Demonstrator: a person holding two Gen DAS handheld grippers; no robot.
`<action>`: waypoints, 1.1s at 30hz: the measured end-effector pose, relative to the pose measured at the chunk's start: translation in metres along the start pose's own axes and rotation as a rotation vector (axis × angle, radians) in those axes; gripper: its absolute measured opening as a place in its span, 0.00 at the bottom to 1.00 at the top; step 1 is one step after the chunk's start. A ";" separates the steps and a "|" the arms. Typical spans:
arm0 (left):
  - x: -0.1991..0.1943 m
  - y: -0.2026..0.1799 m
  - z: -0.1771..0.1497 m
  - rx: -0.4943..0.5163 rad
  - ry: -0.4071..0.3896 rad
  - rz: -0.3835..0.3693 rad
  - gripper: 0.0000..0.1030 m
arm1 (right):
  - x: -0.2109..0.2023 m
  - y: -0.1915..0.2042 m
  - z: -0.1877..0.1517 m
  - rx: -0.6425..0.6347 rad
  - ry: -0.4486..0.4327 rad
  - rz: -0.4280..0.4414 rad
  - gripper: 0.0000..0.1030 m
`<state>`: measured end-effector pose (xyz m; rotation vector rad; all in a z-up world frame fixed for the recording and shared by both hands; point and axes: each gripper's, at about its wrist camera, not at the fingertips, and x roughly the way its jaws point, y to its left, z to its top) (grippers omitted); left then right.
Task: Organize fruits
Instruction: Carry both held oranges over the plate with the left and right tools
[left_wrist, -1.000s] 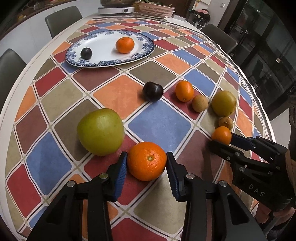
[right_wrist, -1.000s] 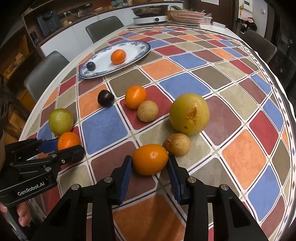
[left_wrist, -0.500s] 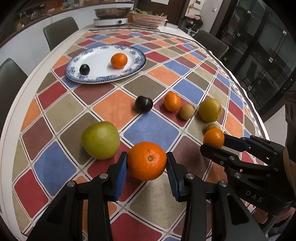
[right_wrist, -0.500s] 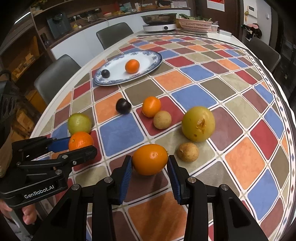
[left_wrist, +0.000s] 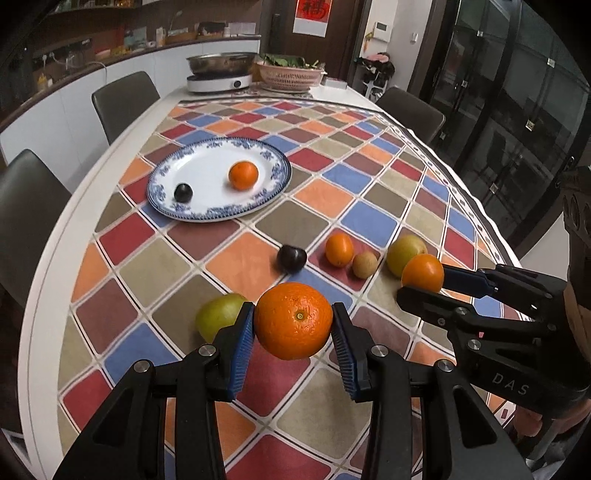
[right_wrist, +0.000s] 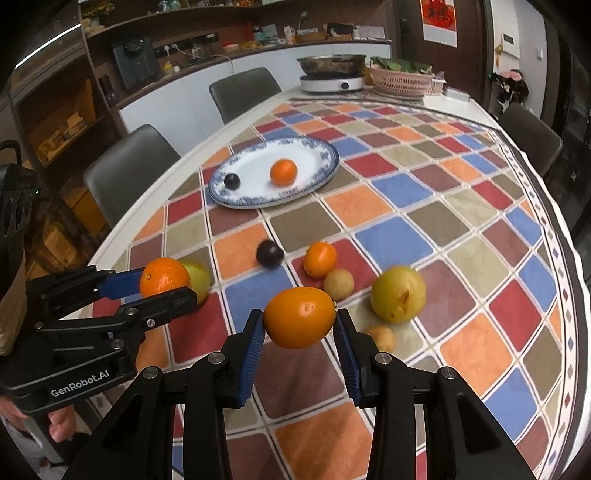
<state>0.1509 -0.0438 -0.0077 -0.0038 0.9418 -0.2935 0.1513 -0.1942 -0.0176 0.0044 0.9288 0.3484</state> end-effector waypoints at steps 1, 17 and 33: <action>-0.002 0.001 0.002 0.001 -0.006 0.000 0.39 | -0.001 0.001 0.003 -0.005 -0.007 0.001 0.38; -0.018 0.021 0.041 0.023 -0.084 0.032 0.39 | -0.012 0.021 0.062 -0.087 -0.106 0.035 0.38; -0.002 0.059 0.091 0.021 -0.103 0.082 0.39 | 0.024 0.029 0.122 -0.126 -0.085 0.042 0.38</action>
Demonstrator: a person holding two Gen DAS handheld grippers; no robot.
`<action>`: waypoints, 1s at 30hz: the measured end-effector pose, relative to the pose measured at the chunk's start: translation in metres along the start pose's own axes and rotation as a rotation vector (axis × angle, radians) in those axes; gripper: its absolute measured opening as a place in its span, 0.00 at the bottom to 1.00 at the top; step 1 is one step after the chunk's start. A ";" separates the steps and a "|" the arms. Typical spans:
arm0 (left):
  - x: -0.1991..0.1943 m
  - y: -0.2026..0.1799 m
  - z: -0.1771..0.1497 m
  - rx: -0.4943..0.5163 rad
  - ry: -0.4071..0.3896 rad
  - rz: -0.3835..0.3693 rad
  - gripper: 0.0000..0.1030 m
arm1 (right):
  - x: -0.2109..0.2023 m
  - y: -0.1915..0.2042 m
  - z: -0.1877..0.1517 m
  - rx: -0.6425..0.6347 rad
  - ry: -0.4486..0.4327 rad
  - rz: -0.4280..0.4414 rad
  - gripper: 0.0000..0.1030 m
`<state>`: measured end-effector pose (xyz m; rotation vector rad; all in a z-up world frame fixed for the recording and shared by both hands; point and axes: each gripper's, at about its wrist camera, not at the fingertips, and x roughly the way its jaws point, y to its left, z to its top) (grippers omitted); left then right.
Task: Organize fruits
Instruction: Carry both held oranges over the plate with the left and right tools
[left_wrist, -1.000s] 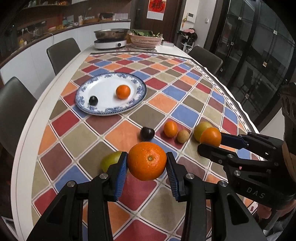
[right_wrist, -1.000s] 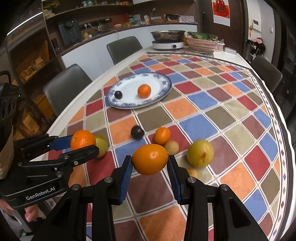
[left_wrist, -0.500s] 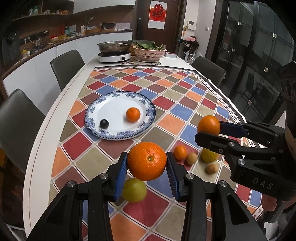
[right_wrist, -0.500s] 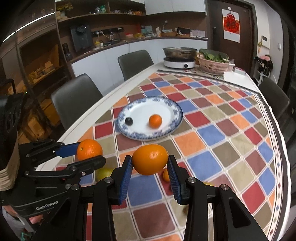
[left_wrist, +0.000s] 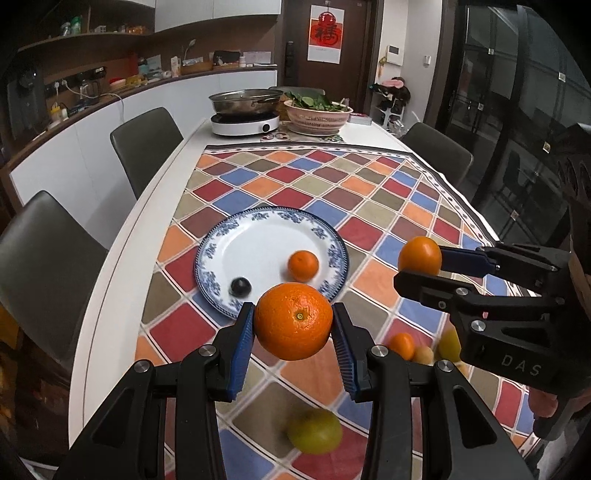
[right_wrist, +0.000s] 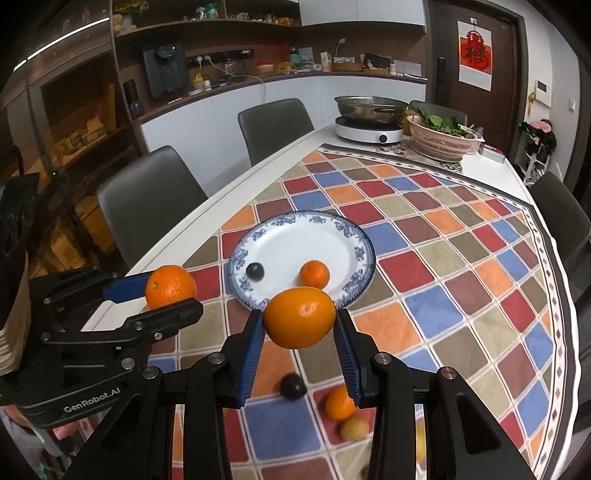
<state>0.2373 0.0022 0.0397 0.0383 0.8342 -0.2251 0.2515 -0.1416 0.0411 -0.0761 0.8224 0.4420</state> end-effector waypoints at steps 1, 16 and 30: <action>0.004 0.004 0.004 -0.004 0.004 -0.002 0.39 | 0.004 0.000 0.005 -0.003 0.004 0.001 0.38; 0.075 0.040 0.053 0.030 0.066 -0.032 0.39 | 0.079 -0.019 0.060 -0.042 0.052 -0.027 0.38; 0.154 0.076 0.074 -0.022 0.176 -0.034 0.39 | 0.170 -0.040 0.083 0.009 0.158 0.013 0.38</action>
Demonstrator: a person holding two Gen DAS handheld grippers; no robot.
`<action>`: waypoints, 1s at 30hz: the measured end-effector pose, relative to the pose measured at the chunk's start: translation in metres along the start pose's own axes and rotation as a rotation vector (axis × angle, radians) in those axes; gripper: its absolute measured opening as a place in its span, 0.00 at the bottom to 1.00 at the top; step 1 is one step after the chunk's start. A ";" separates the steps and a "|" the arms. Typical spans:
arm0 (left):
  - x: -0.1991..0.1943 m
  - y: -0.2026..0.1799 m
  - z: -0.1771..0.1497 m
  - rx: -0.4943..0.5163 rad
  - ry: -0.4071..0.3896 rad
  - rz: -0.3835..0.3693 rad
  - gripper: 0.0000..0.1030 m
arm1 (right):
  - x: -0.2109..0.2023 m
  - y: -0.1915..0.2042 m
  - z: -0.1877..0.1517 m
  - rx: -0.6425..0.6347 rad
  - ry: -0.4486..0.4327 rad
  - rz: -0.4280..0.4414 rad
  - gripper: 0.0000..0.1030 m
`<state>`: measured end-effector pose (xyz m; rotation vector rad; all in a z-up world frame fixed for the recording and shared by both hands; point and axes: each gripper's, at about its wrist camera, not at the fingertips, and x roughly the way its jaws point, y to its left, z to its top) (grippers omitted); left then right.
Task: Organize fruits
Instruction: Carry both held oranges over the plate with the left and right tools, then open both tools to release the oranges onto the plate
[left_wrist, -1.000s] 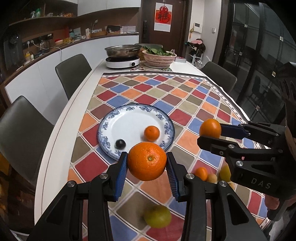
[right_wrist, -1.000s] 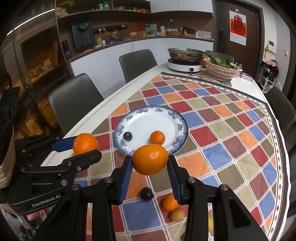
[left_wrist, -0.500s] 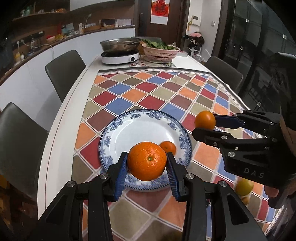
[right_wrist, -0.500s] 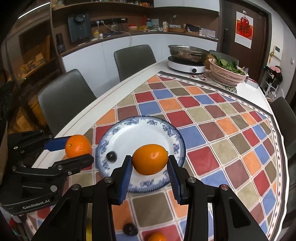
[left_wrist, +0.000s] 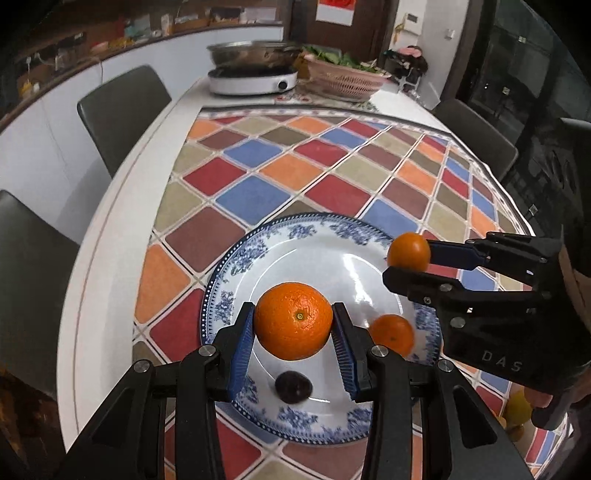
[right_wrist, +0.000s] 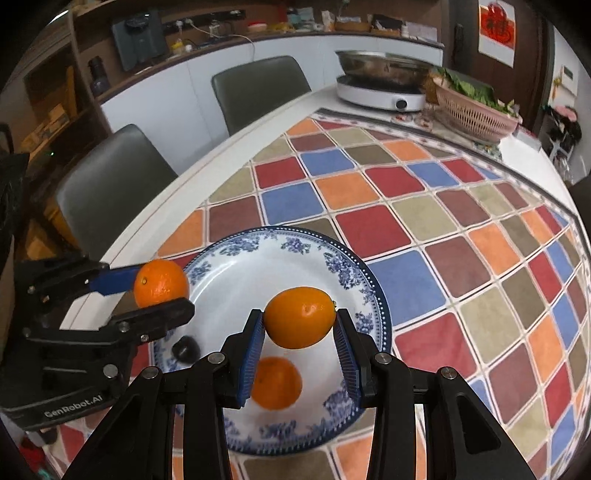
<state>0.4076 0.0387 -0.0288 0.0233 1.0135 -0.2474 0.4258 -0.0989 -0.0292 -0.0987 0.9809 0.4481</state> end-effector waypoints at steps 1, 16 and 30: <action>0.005 0.002 0.001 -0.008 0.010 0.001 0.39 | 0.005 -0.001 0.002 0.005 0.010 -0.002 0.38; 0.018 0.007 0.010 -0.044 0.034 0.018 0.56 | 0.024 -0.014 0.008 0.047 0.045 -0.030 0.45; -0.050 -0.019 -0.013 -0.053 -0.032 0.076 0.56 | -0.041 -0.001 -0.015 0.016 -0.033 -0.091 0.45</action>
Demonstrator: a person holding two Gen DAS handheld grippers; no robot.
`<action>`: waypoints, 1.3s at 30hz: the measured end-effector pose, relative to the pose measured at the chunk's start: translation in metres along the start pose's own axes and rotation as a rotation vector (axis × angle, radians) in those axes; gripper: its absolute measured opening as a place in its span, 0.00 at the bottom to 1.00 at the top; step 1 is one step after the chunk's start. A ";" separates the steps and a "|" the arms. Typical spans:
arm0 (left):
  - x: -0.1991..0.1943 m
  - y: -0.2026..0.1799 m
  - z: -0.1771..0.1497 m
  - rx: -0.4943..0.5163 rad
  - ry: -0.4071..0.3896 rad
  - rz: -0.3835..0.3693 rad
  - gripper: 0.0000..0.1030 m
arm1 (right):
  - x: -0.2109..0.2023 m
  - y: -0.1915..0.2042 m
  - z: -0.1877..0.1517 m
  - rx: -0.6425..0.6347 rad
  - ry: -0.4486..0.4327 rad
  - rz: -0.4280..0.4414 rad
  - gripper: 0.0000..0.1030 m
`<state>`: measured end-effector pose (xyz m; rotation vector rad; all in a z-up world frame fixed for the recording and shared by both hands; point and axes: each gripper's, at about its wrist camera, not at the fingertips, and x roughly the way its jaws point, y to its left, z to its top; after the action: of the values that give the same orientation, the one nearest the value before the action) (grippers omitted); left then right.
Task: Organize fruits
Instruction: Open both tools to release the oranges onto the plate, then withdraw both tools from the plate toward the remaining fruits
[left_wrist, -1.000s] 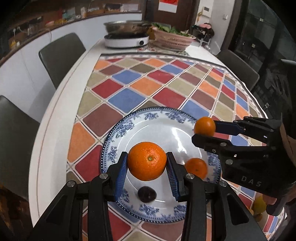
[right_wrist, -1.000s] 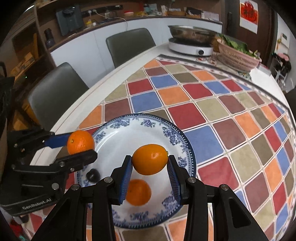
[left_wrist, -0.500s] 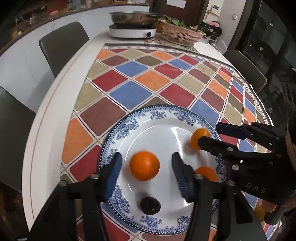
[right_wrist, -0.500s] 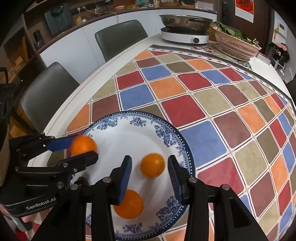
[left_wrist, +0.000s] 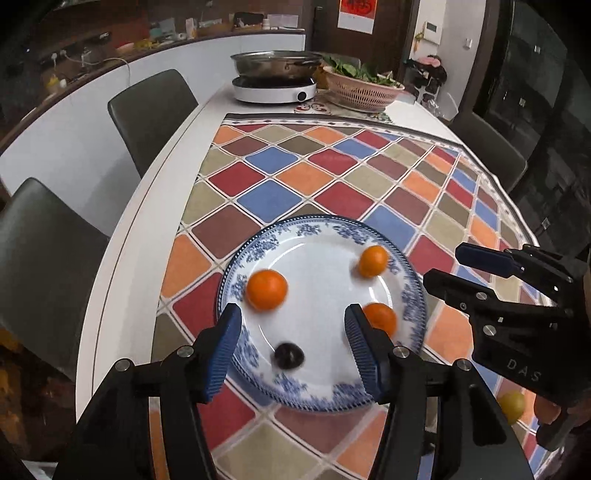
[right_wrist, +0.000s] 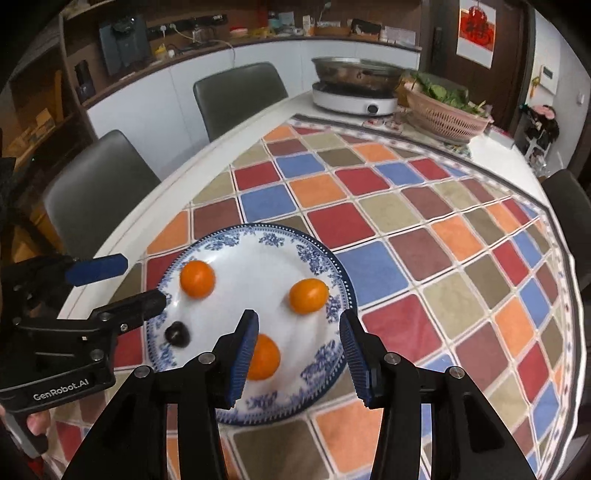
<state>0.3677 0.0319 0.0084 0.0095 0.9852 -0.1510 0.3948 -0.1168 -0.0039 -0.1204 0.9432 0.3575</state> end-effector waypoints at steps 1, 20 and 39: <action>-0.008 -0.002 -0.003 -0.004 -0.011 -0.005 0.56 | -0.009 0.002 -0.003 -0.004 -0.016 0.003 0.45; -0.099 -0.042 -0.071 0.029 -0.122 -0.015 0.59 | -0.116 0.022 -0.072 -0.011 -0.139 -0.042 0.45; -0.148 -0.070 -0.143 0.026 -0.244 0.035 0.76 | -0.175 0.018 -0.149 0.073 -0.238 -0.161 0.66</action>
<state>0.1594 -0.0081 0.0568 0.0318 0.7393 -0.1298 0.1803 -0.1815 0.0516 -0.0845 0.7053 0.1830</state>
